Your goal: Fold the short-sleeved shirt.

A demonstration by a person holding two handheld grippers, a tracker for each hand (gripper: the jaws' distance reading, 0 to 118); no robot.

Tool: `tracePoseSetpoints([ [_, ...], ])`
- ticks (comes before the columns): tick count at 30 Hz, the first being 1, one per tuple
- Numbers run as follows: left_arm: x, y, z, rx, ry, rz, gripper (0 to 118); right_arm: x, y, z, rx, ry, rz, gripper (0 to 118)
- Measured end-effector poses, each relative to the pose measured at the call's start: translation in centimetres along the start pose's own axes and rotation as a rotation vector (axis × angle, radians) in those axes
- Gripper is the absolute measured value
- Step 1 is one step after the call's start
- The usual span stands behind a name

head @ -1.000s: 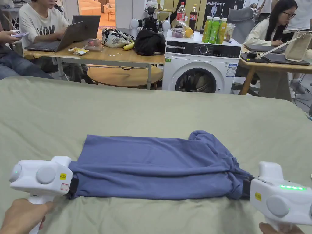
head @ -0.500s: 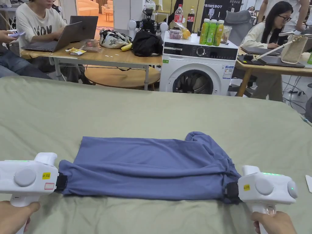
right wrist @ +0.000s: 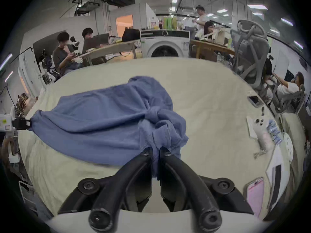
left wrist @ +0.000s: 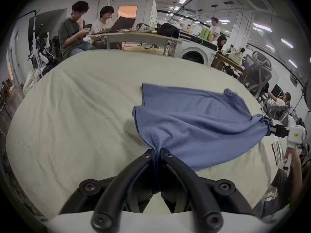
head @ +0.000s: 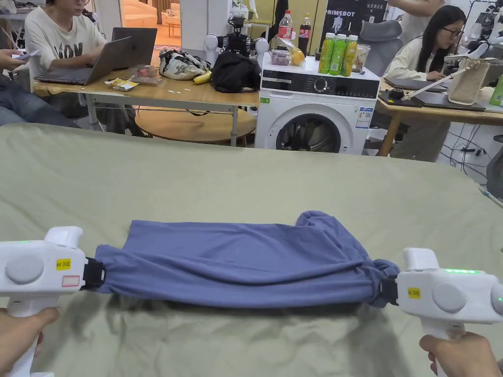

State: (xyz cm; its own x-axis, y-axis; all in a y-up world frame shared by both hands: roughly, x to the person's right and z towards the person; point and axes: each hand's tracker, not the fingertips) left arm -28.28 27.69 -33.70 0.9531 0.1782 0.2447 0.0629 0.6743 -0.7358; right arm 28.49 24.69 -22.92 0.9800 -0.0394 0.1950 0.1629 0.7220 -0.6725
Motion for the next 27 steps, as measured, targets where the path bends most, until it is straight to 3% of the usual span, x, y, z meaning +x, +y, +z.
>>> tracePoseSetpoints([
  [8,-1.5,-2.3,4.4,0.03,-0.012,0.0,0,-0.9,-1.9,5.9,0.005,-0.023,0.059,3],
  [18,-3.2,-10.3,3.5,-0.093,0.014,0.035,0,-2.2,-10.4,4.9,-0.209,-0.078,0.109,3],
  [27,-2.8,-11.3,0.6,-0.13,0.049,0.038,0,-2.0,-11.7,3.1,-0.201,-0.092,0.056,3],
])
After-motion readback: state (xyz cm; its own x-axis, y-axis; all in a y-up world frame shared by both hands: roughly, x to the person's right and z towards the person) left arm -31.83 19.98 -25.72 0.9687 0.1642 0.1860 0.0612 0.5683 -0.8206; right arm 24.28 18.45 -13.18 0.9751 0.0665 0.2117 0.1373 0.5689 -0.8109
